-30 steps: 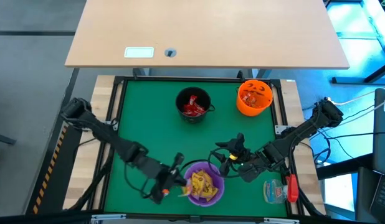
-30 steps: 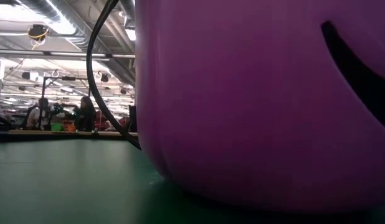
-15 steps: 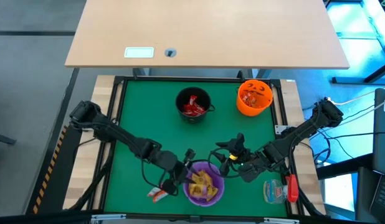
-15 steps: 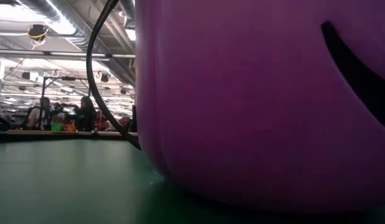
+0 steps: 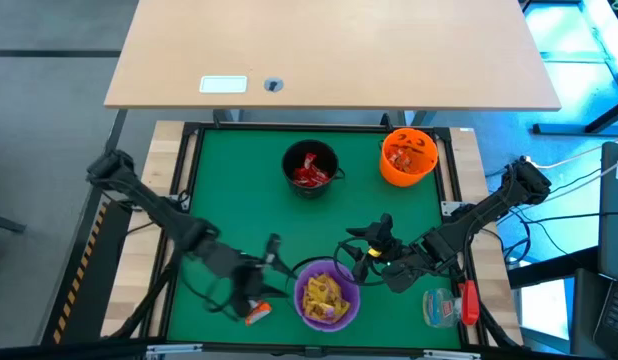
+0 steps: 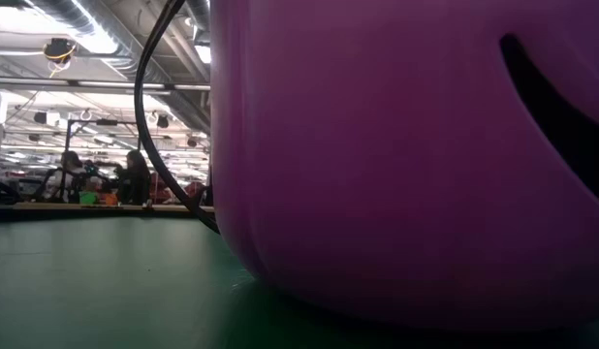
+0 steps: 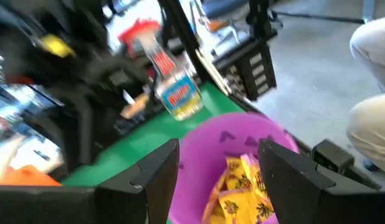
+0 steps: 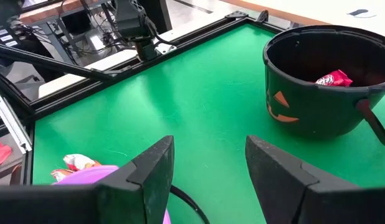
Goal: Sort candy
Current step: Put the orange candy into the orange bucket
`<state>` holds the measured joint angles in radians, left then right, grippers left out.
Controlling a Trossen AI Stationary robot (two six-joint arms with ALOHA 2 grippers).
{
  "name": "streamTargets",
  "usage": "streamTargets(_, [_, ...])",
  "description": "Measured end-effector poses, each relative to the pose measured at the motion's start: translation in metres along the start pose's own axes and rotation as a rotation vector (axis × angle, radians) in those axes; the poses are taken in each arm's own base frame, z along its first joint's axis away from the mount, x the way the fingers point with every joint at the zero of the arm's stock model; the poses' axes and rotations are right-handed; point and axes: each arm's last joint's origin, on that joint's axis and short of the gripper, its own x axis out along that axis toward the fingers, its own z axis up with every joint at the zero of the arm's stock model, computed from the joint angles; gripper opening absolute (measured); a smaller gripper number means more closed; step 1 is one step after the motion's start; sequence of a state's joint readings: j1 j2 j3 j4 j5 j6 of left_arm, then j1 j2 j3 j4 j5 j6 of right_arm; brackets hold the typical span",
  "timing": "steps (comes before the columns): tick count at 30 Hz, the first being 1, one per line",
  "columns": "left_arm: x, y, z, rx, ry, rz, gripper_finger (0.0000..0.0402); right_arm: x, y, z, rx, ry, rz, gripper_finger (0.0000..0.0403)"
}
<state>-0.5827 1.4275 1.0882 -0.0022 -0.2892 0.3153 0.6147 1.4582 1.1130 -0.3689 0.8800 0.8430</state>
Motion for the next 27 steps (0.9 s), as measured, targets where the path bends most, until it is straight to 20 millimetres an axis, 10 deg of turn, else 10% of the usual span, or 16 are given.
streamTargets(10, [-0.08,-0.014,0.01,-0.002,0.129,0.111,0.0199,0.0,0.0,0.0,0.024,-0.005,-0.001,0.0198])
streamTargets(27, [-0.088,-0.068,-0.065,-0.139,0.322,0.073,0.0198,0.0,-0.001,0.001,0.014,-0.035,-0.033,0.0198])
